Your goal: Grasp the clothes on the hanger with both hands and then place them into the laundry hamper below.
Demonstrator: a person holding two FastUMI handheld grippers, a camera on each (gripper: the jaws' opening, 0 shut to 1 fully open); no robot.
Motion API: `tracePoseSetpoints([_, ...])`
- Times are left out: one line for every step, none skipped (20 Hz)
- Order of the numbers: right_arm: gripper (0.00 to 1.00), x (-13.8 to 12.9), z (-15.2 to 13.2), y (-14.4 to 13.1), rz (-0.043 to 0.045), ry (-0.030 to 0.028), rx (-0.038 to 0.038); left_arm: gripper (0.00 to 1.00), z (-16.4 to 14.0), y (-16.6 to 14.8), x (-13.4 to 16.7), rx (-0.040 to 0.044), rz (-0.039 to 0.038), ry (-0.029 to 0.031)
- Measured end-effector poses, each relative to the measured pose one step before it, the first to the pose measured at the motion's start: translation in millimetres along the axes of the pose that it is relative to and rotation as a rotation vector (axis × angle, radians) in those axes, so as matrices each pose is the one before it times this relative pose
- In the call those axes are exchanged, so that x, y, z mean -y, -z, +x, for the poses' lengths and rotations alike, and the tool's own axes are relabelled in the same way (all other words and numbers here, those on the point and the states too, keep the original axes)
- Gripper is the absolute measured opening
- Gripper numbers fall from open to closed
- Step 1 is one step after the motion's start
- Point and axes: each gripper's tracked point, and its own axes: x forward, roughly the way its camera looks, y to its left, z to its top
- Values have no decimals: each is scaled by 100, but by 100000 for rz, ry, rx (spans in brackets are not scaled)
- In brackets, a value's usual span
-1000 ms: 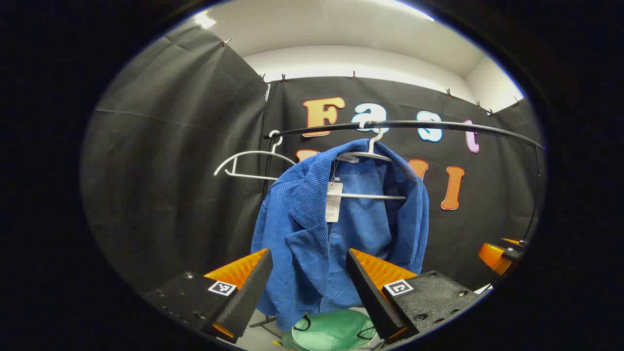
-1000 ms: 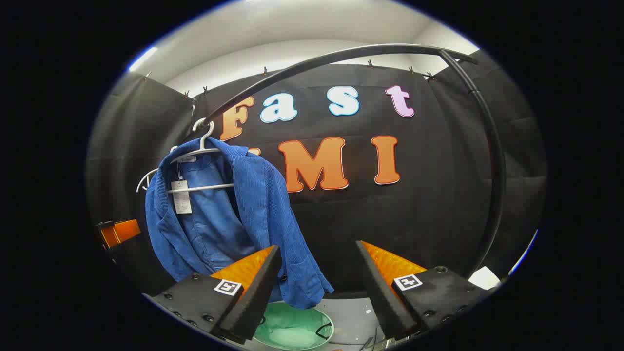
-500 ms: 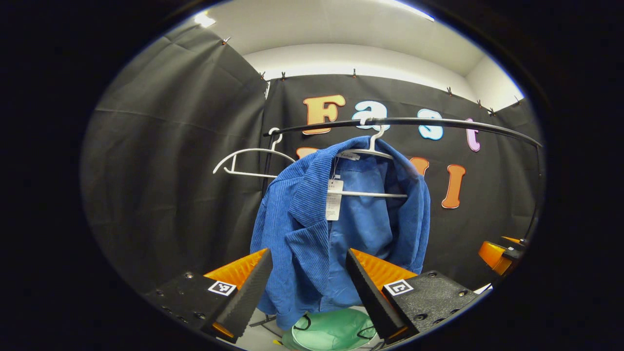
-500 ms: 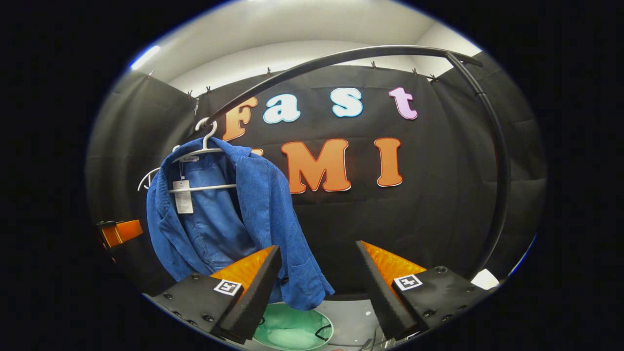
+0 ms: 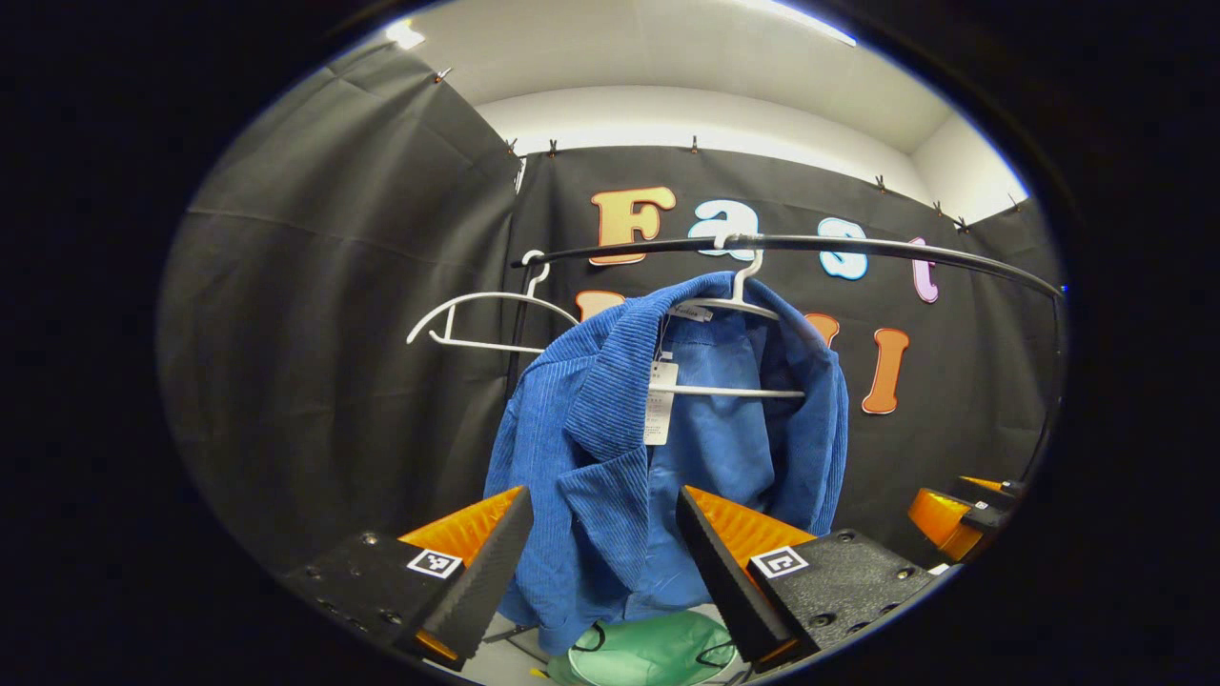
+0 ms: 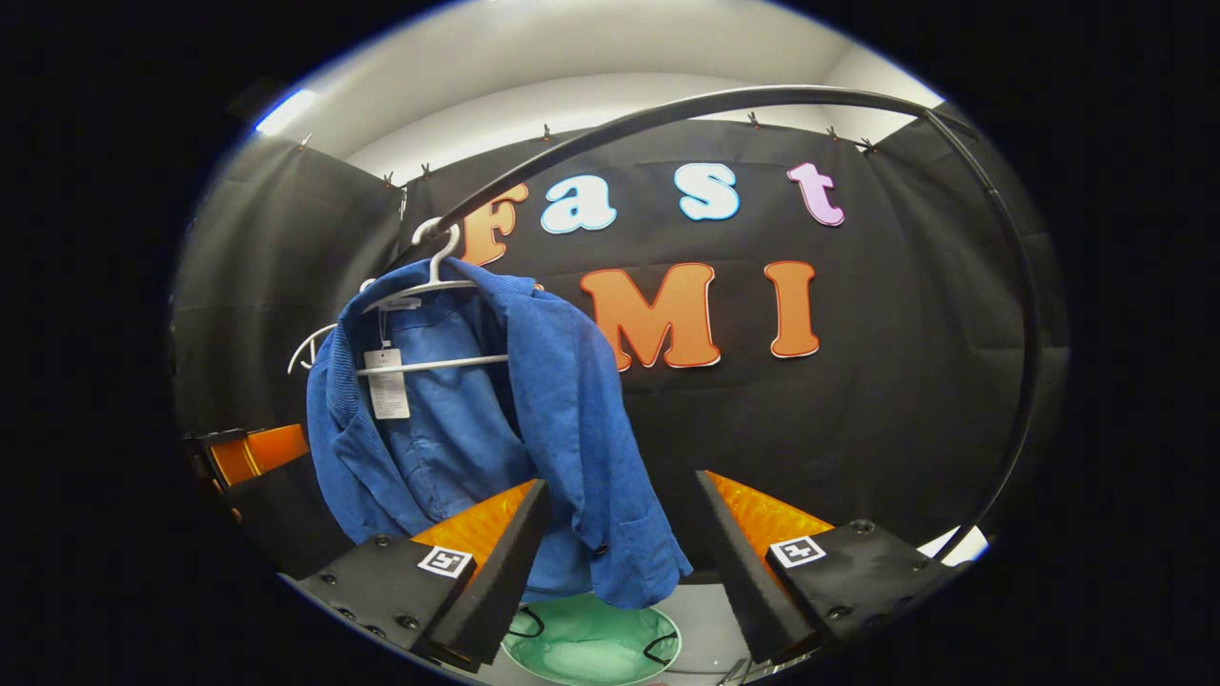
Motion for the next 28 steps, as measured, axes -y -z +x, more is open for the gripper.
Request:
tracePoseSetpoints([98, -513, 199, 3, -702, -344, 143, 93, 600, 248, -16, -1145, -963, 657])
tracePoseSetpoints([98, -489, 245, 20, -460, -226, -135, 93, 605, 63, 4, -488, -875, 643])
tracePoseSetpoints([98, -385, 39, 8, -327, -304, -63, 98, 646, 23, -106, -35, -570, 276])
tracePoseSetpoints([98, -338, 174, -64, -209, -169, 160, 93, 671, -209, -212, 633, 518, -275])
tracePoseSetpoints([98, -378, 230, -152, -154, -185, 284, 93, 663, -208, -200, 830, 1361, -373])
tracePoseSetpoints([98, -267, 359, -97, -141, -79, 120, 95, 655, -203, -60, 528, 1191, 80])
tracePoseSetpoints([98, -253, 282, -129, -416, -142, 313, 95, 778, 25, 61, -115, 496, 618])
tracePoseSetpoints([98, -305, 534, -226, -742, -3, 690, 93, 643, 66, 100, -508, -72, 944])
tracePoseSetpoints([98, -346, 570, -224, -686, -173, 785, 93, 662, 120, -36, -765, -228, 578])
tracePoseSetpoints([98, -420, 584, -185, -335, -320, 880, 93, 588, 166, -159, -726, -254, 64])
tracePoseSetpoints([98, -396, 645, -145, -330, -402, 508, 95, 520, 94, -175, -398, -200, 54])
tracePoseSetpoints([98, -296, 746, -23, -153, -237, 419, 95, 514, 16, -137, -115, -203, 11])
tracePoseSetpoints([98, -368, 757, -30, 129, -432, 455, 95, 443, 45, -173, 12, -31, -207])
tracePoseSetpoints([98, -332, 807, 50, 216, -246, 278, 95, 474, 47, -191, 4, 315, -338])
tracePoseSetpoints([98, -226, 856, 81, 301, 61, -54, 95, 512, 84, -155, -116, 377, -264])
tracePoseSetpoints([98, -153, 778, 85, 319, -122, -194, 95, 454, 56, 72, -167, 492, 229])
tracePoseSetpoints([98, -193, 838, -59, 211, -69, 33, 95, 434, 96, 140, 0, 686, 470])
tracePoseSetpoints([98, -294, 993, -58, 87, -255, 286, 92, 336, 41, 159, 28, 926, 805])
tracePoseSetpoints([98, -115, 749, -11, 83, 40, -31, 92, 453, 131, 154, 146, 1135, 762])
tracePoseSetpoints([98, -39, 918, -43, -232, 289, 443, 91, 331, 56, 161, -5, 857, 722])
tracePoseSetpoints([98, 230, 831, -85, -44, 842, 176, 94, 372, 80, 110, -64, 621, 358])
tracePoseSetpoints([98, 29, 734, 162, 593, -73, -163, 93, 331, 30, -151, 15, 535, -558])
tracePoseSetpoints([89, -89, 621, 160, 1133, -631, -511, 88, 340, 51, 44, 214, 75, 255])
tracePoseSetpoints([89, -33, 724, 171, 685, -572, -485, 87, 286, -15, 225, 109, 12, 949])
tracePoseSetpoints([89, 79, 676, 187, -3, -74, -382, 82, 340, 43, 73, 148, 226, 408])
tracePoseSetpoints([81, -72, 644, -35, -633, -458, 59, 74, 277, 10, 6, -100, 630, 272])
tracePoseSetpoints([72, -264, 526, -308, -532, -1321, 719, 70, 248, 18, -170, -18, 383, -510])
tracePoseSetpoints([63, -73, 413, -405, -839, -227, 1450, 63, 196, -3, -229, -257, -147, -630])
